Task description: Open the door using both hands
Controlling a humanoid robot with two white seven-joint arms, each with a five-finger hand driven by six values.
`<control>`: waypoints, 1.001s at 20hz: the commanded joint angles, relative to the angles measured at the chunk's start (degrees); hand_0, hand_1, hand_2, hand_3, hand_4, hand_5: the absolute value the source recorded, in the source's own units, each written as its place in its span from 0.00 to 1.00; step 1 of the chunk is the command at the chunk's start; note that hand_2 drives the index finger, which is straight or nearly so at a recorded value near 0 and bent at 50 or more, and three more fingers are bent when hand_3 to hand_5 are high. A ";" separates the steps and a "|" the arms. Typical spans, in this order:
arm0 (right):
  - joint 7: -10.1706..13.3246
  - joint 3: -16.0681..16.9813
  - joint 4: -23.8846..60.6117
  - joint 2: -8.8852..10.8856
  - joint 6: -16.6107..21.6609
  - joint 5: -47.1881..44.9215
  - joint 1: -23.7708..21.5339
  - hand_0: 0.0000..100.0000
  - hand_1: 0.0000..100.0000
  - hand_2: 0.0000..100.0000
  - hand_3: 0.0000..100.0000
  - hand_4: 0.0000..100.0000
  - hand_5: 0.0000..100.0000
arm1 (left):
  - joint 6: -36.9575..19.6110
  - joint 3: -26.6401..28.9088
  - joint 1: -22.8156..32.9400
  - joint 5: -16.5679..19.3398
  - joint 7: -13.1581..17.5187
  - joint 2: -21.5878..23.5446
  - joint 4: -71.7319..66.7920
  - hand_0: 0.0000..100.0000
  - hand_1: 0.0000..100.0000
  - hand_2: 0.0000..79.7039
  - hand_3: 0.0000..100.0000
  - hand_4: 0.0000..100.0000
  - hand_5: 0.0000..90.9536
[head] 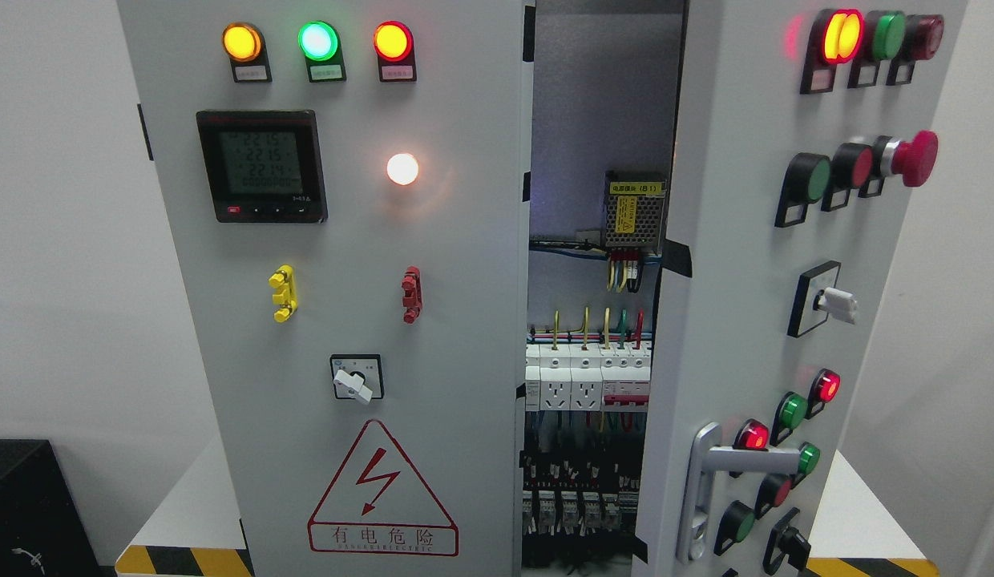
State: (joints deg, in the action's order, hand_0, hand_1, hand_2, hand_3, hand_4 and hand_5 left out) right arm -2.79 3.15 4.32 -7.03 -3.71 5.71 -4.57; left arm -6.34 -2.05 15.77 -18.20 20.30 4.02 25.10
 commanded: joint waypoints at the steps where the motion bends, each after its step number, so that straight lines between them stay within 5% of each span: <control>1: 0.07 0.02 -0.02 0.00 0.02 0.00 0.00 0.00 0.00 0.00 0.00 0.00 0.00 | -2.62 16.68 16.99 -36.21 13.49 30.92 57.03 0.00 0.00 0.00 0.00 0.00 0.00; 3: 0.07 -0.07 -0.02 0.00 0.02 0.00 0.00 0.00 0.00 0.00 0.00 0.00 0.00 | -2.37 29.85 20.69 -43.74 25.16 37.53 61.63 0.00 0.00 0.00 0.00 0.00 0.00; 6: -0.02 0.02 -0.02 0.00 0.02 0.00 0.00 0.00 0.00 0.00 0.00 0.00 0.00 | -2.19 45.43 21.85 -44.64 44.58 41.50 62.70 0.00 0.00 0.00 0.00 0.00 0.00; 8: -0.02 0.02 -0.02 0.00 0.02 0.00 0.00 0.00 0.00 0.00 0.00 0.00 0.00 | -2.19 49.94 21.94 -44.64 51.82 44.48 63.14 0.00 0.00 0.00 0.00 0.00 0.00; 14: -0.02 -0.07 -0.02 0.00 0.02 0.00 0.00 0.00 0.00 0.00 0.00 0.00 0.00 | 2.09 51.81 18.44 -51.58 53.35 56.60 62.62 0.00 0.00 0.00 0.00 0.00 0.00; 16: -0.02 0.02 -0.02 0.00 0.02 0.00 0.00 0.00 0.00 0.00 0.00 0.00 0.00 | 12.08 47.79 6.63 -51.06 53.17 59.35 61.92 0.00 0.00 0.00 0.00 0.00 0.00; 18: -0.02 0.02 -0.02 0.00 0.02 0.00 0.00 0.00 0.00 0.00 0.00 0.00 0.00 | 21.15 34.99 -9.01 -50.10 53.08 61.97 61.82 0.00 0.00 0.00 0.00 0.00 0.00; 20: -0.02 0.02 -0.02 0.00 0.02 0.00 0.00 0.00 0.00 0.00 0.00 0.00 0.00 | 23.82 23.38 -21.08 -49.83 53.08 64.27 61.91 0.00 0.00 0.00 0.00 0.00 0.00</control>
State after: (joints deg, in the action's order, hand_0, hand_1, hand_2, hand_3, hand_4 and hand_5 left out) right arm -3.05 3.13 4.31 -7.04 -3.68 5.71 -4.57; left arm 11.10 33.09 18.91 -66.25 73.34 48.81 77.24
